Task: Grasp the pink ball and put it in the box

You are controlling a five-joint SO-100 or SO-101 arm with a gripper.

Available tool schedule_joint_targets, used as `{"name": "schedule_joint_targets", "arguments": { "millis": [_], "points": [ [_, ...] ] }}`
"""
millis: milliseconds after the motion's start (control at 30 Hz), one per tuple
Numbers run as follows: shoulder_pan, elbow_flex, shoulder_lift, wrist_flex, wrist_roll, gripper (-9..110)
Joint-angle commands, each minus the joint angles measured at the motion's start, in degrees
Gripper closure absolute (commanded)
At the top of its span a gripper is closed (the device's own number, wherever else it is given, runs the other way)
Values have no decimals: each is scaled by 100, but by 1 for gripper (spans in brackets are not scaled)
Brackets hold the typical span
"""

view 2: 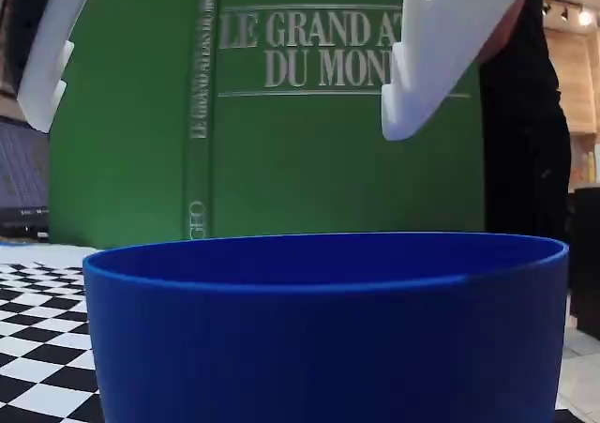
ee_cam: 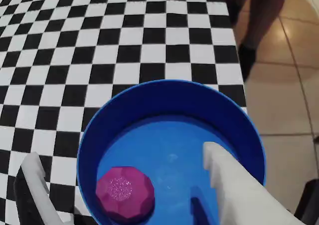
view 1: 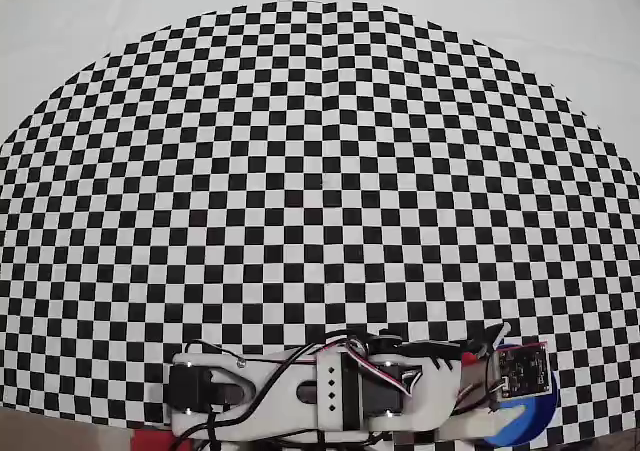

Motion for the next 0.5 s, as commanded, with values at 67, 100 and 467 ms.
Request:
{"name": "schedule_joint_targets", "arguments": {
  "millis": [67,100,467],
  "points": [
    [79,9,536,-352,18,63],
    [79,0,545,-457,26,63],
    [-413,-167,545,-1301,571,75]
  ]
}}
